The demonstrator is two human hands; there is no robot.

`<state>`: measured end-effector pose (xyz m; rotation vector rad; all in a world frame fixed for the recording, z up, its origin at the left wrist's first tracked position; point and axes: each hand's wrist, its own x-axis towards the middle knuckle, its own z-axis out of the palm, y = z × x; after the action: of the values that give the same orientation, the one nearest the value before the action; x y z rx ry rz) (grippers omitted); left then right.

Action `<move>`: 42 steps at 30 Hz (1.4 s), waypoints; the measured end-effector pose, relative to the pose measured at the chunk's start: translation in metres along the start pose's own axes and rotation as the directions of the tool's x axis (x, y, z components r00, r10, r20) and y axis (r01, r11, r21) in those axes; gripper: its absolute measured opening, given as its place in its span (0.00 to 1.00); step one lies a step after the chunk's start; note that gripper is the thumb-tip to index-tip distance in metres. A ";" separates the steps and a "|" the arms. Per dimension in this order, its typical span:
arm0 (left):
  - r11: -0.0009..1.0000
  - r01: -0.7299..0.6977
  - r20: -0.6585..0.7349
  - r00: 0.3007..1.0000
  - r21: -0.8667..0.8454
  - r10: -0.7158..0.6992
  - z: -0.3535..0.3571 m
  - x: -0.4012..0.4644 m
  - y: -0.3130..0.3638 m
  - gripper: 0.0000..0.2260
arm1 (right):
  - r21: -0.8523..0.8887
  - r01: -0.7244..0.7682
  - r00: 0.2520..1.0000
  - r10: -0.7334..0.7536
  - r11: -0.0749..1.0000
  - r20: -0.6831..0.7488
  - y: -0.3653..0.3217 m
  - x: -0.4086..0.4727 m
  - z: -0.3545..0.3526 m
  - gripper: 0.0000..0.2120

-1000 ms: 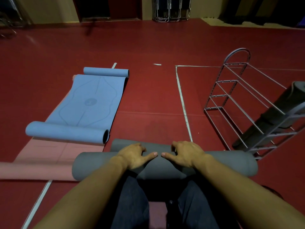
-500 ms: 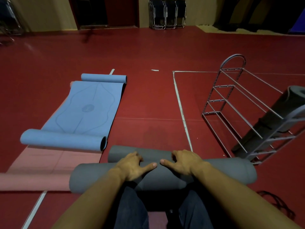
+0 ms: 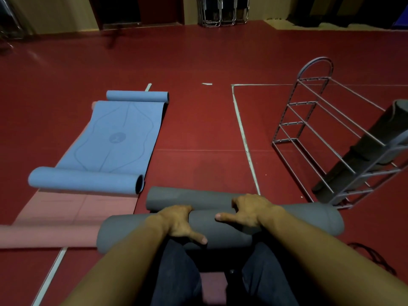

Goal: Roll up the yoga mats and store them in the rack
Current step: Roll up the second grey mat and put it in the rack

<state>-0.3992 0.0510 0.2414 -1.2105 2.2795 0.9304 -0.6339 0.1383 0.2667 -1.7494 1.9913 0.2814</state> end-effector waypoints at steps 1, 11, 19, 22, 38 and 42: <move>1.000 -0.003 0.015 1.000 0.023 0.002 0.000 0.002 -0.001 0.46 | 0.014 0.005 1.000 -0.006 1.000 0.015 0.001 0.001 -0.001 0.40; 0.979 -0.004 -0.085 0.996 0.205 0.022 0.003 0.005 0.002 0.47 | -0.140 0.116 0.993 -0.112 0.983 0.037 0.013 -0.007 0.015 0.49; 0.915 0.000 -0.330 0.933 0.403 0.146 -0.002 -0.014 0.008 0.41 | -0.323 0.135 0.961 -0.203 0.937 -0.186 0.010 -0.020 0.016 0.47; 0.882 0.010 -0.420 0.882 0.470 0.214 -0.006 -0.023 0.011 0.42 | -0.403 0.105 0.924 -0.239 0.909 -0.298 0.009 -0.031 0.008 0.46; 0.827 0.084 -0.641 0.677 0.555 0.361 -0.108 -0.157 0.069 0.41 | -0.561 0.011 0.712 -0.400 0.828 -0.577 -0.018 -0.135 -0.123 0.49; 0.804 0.102 -0.674 0.611 0.586 0.414 -0.142 -0.200 0.089 0.42 | -0.590 -0.031 0.668 -0.422 0.807 -0.613 -0.029 -0.173 -0.168 0.50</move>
<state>-0.3686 0.1005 0.4954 -1.2463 3.0378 -0.4340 -0.6284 0.2096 0.4989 -2.8050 2.3383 0.0854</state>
